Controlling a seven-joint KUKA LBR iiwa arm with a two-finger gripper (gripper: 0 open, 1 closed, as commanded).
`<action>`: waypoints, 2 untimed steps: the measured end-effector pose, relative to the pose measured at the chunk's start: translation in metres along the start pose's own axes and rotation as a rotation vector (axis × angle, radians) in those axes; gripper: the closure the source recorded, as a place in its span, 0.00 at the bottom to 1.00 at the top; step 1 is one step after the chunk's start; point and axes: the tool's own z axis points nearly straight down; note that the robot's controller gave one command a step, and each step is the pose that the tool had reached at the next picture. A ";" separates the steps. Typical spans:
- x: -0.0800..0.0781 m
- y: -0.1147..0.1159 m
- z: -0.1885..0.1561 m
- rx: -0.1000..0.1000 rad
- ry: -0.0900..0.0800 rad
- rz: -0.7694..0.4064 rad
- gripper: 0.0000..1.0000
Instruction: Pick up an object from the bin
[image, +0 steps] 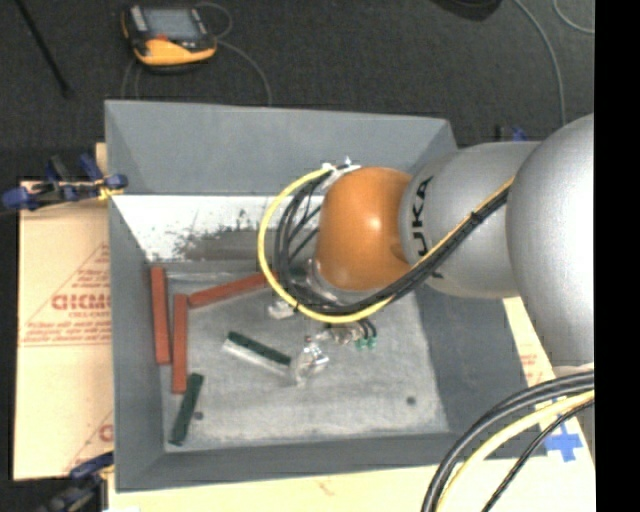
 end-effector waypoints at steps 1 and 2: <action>0.000 0.000 0.000 0.000 0.000 0.000 0.00; -0.024 0.006 0.029 -0.003 0.010 0.242 1.00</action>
Offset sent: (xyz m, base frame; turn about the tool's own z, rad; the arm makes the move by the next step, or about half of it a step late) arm 0.0189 0.0126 -0.0383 0.2452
